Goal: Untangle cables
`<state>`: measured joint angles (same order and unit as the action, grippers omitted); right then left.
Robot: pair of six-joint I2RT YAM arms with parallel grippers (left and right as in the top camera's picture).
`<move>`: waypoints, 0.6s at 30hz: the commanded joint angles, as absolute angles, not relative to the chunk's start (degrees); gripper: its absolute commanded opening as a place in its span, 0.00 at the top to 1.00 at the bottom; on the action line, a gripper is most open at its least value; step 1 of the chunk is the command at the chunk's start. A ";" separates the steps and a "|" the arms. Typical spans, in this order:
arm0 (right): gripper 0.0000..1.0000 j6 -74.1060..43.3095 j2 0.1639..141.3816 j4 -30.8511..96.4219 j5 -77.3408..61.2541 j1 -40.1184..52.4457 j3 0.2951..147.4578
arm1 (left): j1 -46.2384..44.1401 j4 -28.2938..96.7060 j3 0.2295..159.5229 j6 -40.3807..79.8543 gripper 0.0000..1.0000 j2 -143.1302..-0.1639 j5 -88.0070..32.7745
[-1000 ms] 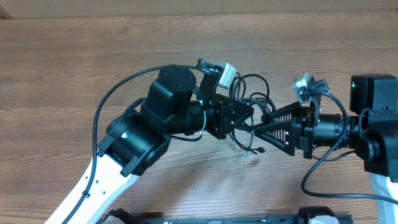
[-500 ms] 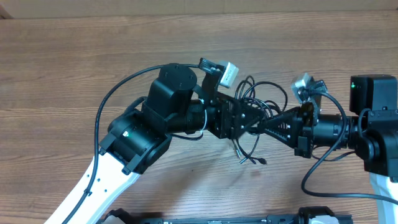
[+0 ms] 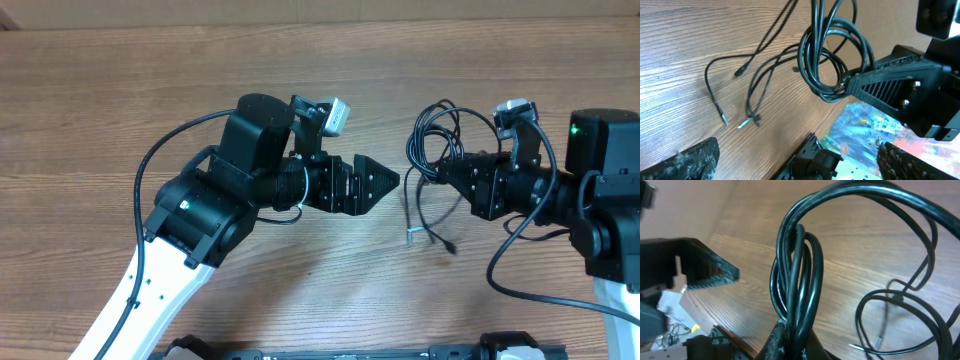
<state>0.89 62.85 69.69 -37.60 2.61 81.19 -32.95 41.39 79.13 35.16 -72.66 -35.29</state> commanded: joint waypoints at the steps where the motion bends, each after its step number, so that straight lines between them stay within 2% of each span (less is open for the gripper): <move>1: 0.96 0.21 61.69 67.20 -42.48 2.50 81.45 | -33.04 41.32 79.99 36.67 0.00 -72.31 -33.82; 13: 0.96 0.23 58.22 61.76 -44.71 2.52 81.45 | -33.04 35.14 79.99 45.36 0.03 -73.10 -32.40; 18: 0.96 0.45 58.11 61.52 -44.71 2.55 81.45 | -33.06 33.98 79.99 48.49 0.10 -74.72 -32.88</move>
